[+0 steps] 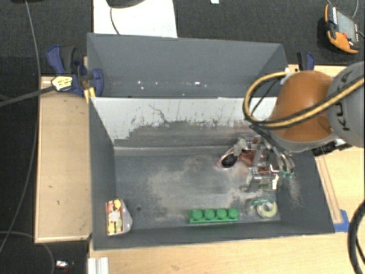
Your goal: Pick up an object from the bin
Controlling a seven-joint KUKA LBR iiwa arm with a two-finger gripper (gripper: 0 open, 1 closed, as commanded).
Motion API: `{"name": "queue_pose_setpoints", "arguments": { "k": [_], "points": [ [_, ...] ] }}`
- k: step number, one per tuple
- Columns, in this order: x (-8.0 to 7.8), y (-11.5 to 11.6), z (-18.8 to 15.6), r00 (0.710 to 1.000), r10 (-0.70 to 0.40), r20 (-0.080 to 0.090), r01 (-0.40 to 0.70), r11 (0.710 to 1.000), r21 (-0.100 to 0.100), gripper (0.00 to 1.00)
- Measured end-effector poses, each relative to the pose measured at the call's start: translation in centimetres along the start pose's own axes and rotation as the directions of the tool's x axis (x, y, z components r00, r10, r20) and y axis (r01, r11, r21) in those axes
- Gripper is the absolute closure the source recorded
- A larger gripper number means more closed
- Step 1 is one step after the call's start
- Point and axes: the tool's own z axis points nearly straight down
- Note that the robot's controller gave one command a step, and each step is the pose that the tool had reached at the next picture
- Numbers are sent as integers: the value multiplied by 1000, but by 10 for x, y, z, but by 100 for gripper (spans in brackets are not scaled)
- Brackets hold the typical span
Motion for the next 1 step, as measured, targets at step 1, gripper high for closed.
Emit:
{"name": "queue_pose_setpoints", "arguments": {
  "k": [1],
  "points": [
    [33, -12, 16, 869, -495, -8, 494, 869, -11, 0]
  ]
}}
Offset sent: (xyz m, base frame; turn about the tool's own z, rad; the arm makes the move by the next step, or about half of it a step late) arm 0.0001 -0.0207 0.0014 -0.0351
